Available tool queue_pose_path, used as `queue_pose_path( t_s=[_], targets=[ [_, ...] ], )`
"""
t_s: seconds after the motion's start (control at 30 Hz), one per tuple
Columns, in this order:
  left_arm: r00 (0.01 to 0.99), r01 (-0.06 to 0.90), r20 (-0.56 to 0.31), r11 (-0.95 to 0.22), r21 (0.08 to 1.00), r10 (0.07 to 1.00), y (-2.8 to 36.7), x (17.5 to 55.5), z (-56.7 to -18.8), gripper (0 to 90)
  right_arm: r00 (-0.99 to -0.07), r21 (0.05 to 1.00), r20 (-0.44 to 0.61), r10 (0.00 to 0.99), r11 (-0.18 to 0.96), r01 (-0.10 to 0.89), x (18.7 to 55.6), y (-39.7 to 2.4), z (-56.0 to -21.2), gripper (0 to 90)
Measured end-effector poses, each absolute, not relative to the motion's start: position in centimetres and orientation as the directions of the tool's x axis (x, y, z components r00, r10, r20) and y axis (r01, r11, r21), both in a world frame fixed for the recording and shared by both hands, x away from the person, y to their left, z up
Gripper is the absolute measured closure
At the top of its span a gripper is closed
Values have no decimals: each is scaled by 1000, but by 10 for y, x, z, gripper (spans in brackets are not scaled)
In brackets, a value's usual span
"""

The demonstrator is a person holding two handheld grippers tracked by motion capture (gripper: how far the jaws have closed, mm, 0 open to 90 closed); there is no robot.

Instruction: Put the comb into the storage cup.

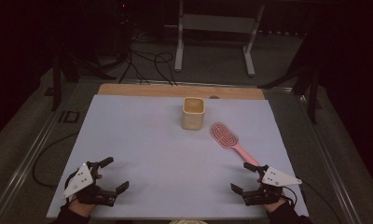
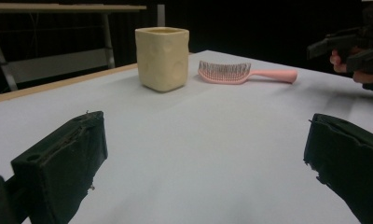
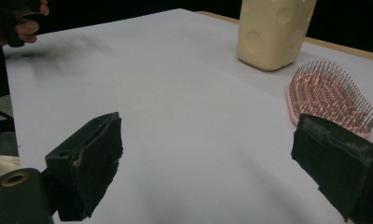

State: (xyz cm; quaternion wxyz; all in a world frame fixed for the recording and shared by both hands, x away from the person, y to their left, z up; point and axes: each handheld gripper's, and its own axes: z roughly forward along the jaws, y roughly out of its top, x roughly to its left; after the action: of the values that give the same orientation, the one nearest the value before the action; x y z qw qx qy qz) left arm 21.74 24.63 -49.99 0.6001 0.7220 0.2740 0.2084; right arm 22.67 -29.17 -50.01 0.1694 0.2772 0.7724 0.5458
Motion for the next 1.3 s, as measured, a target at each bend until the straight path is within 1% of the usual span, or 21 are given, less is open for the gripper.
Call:
queue_pose_path(
  t_s=[0.27, 0.5, 0.7, 0.97, 1.3],
  targets=[
    [753, 147, -26, -129, 981, 657, 247, 218, -500, 1, -795, 926, 37, 606, 278, 256, 226, -291, -499, 84],
    [759, 165, -39, -133, 977, 650, 246, 217, -500, 1, -791, 915, 66, 609, 278, 291, 227, -290, -498, 84],
    [757, 175, -38, -146, 974, 652, 246, 217, -501, 1, -782, 913, 45, 621, 292, 284, 227, -289, -498, 85],
    [726, 211, -29, -182, 960, 687, 245, 221, -504, 1, -780, 915, 40, 624, 291, 280, 227, -290, -497, 85],
    [718, 205, -25, -177, 963, 696, 246, 220, -503, 1, -785, 910, 44, 618, 298, 286, 227, -288, -494, 85]
  ],
)
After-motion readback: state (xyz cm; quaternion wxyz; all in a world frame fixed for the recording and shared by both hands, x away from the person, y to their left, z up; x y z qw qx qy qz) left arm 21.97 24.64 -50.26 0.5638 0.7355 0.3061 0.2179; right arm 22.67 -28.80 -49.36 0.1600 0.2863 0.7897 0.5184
